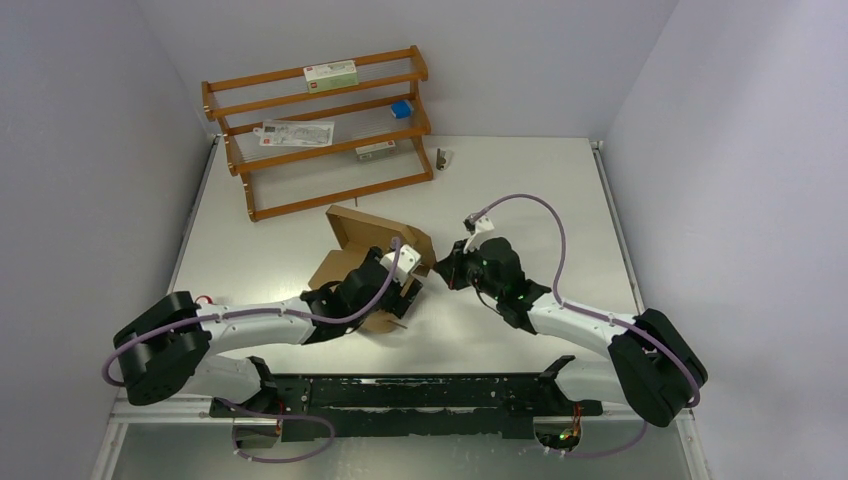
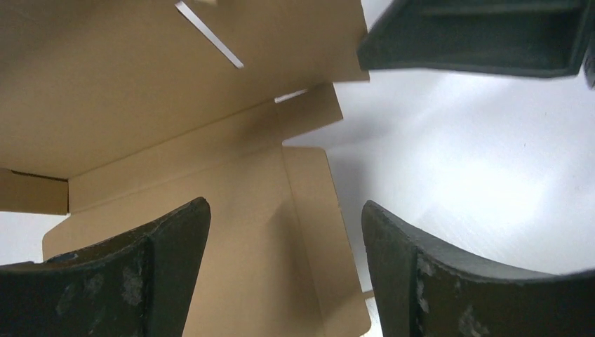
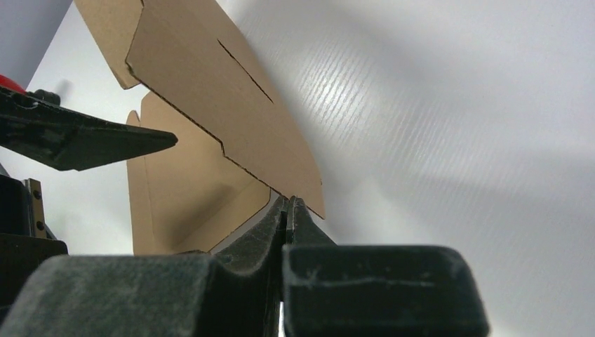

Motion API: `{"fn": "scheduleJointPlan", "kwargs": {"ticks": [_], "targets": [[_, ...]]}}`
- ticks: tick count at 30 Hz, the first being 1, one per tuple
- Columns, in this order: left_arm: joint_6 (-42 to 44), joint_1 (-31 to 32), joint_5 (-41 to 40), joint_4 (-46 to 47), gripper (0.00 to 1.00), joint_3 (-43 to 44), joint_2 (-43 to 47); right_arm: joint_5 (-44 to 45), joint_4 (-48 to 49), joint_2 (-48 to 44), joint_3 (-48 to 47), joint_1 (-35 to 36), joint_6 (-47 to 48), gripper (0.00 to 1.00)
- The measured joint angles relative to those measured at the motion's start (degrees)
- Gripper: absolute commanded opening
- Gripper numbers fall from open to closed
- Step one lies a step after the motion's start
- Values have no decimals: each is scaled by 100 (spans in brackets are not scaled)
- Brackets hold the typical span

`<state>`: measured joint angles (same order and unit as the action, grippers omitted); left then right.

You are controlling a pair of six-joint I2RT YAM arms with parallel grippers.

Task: Fold the paper box

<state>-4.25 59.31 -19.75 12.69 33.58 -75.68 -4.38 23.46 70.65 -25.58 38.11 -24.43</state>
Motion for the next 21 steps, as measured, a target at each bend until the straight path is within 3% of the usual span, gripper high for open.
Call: {"fn": "scheduleJointPlan", "kwargs": {"ticks": [7, 21], "targets": [[20, 149, -378, 981, 85, -105, -330, 140, -262, 0, -4, 109, -195, 0], [87, 505, -1091, 1912, 84, 66, -1602, 140, -555, -83, -79, 188, -566, 0]]}}
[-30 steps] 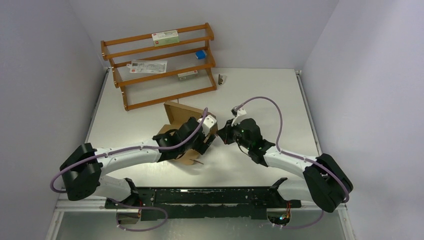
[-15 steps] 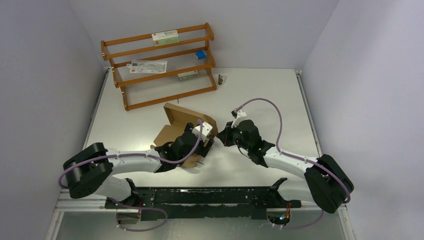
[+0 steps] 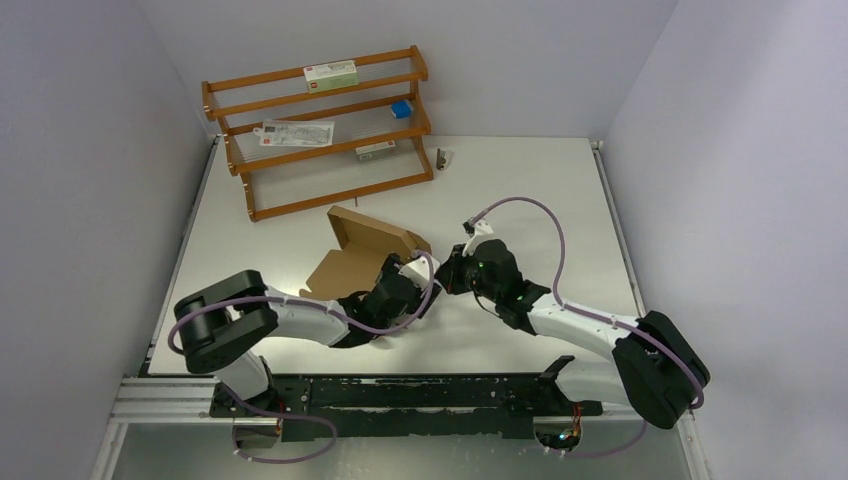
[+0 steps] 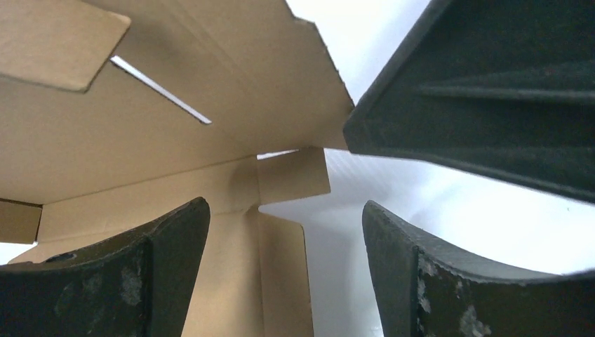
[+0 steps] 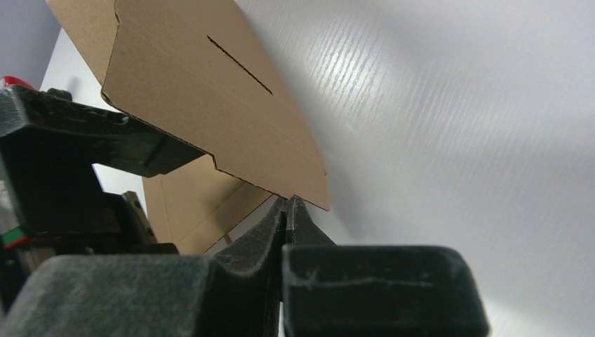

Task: Fold the paper box

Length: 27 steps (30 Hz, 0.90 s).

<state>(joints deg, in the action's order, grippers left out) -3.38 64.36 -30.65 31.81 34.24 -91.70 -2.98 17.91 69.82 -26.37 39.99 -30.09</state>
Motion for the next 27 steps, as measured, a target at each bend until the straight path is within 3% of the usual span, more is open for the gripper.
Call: {"fn": "scheduleJointPlan", "kwargs": {"ticks": [7, 14, 18, 24, 27], "targets": [[59, 59, -555, 269, 78, 280, -525, -79, -103, -70, -11, 22, -94, 0], [-37, 72, -920, 247, 53, 472, -656, -127, -157, -98, -11, 31, -92, 0], [-133, 66, -968, 247, 44, 468, -601, -142, -195, -177, -11, 39, -87, 0], [-319, -11, -933, 227, 48, 345, -350, -140, -197, -197, -11, 39, -50, 0], [-385, -46, -861, 219, 51, 273, -286, -129, -192, -195, -9, 39, 59, 19]]}}
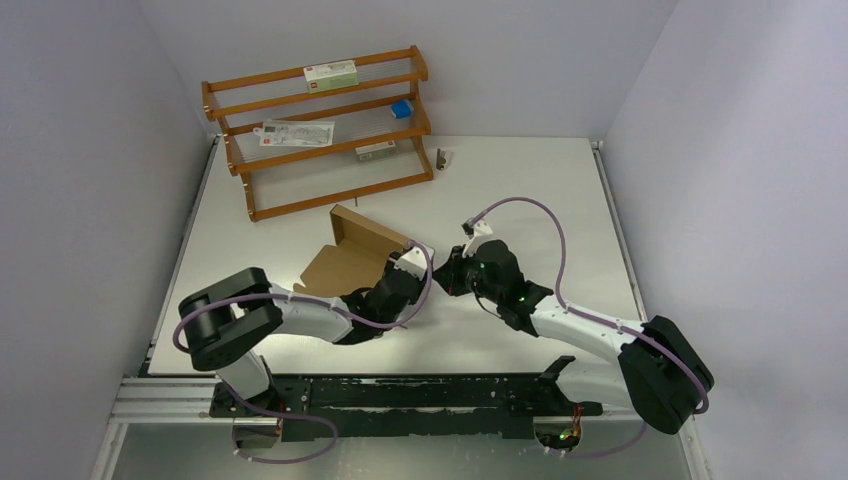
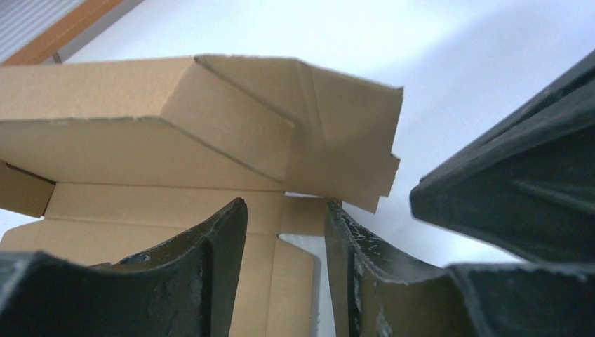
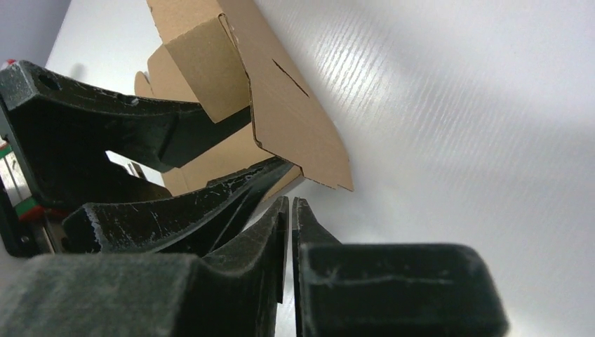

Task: Fold the paper box

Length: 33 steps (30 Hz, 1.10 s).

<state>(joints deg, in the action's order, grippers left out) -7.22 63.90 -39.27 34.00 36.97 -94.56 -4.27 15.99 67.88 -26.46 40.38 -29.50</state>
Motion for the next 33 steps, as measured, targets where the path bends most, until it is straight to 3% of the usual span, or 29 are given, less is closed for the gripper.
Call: {"fn": "scheduleJointPlan", "kwargs": {"ticks": [4, 12, 23, 33], "targets": [[-164, -101, 232, -142, 54, -184, 216, 70, 138, -4, 72, 4, 328, 40], [-424, -339, 625, -407, 56, -339, 592, 105, 841, 256, 195, 9, 1272, 43], [-564, -409, 984, -634, 61, -516, 887, -142, 1591, 1355, 107, 9, 1591, 8], [-219, -409, 1154, -695, 69, -518, 975, -313, 1303, 970, 9, 9, 1182, 0]]}}
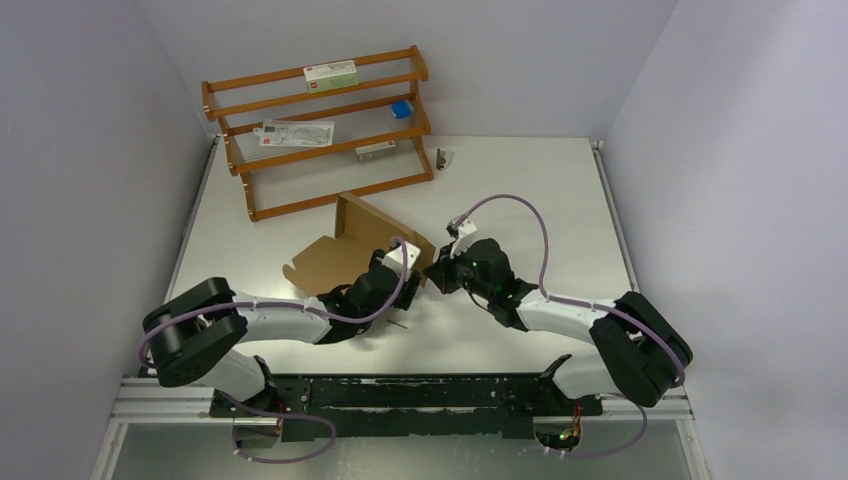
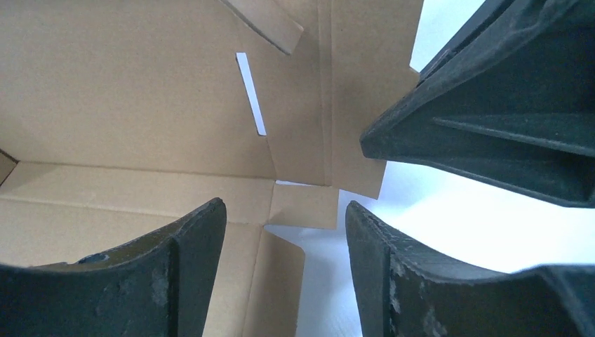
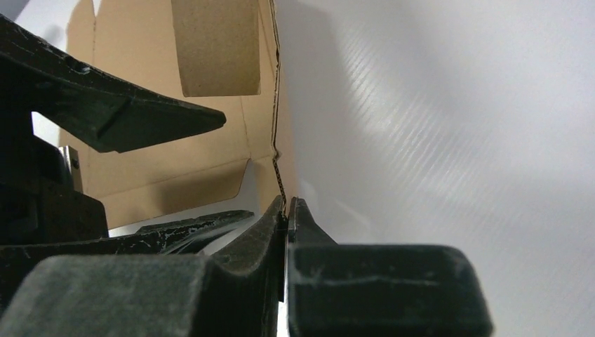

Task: Fold the paper box

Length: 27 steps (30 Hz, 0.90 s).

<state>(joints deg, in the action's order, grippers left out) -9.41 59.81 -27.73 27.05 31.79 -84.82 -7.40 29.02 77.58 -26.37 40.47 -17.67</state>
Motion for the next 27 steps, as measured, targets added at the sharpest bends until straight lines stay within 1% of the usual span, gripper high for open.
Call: {"fn": "scheduleJointPlan", "kwargs": {"ticks": [7, 16, 22, 27], "targets": [[476, 0, 192, -76, 76, -37, 181, -7, -396, -247, -35, 0, -201, 0], [992, 20, 455, -289, 80, -37, 85, -4, -866, -275, -243, 2, -442, 0], [1095, 133, 369, -249, 79, -31, -164, -11, -1045, -361, -315, 22, -575, 0], [1156, 179, 116, -247, 74, 181, -549, -9, -1080, -363, -321, 66, -614, 0]]}}
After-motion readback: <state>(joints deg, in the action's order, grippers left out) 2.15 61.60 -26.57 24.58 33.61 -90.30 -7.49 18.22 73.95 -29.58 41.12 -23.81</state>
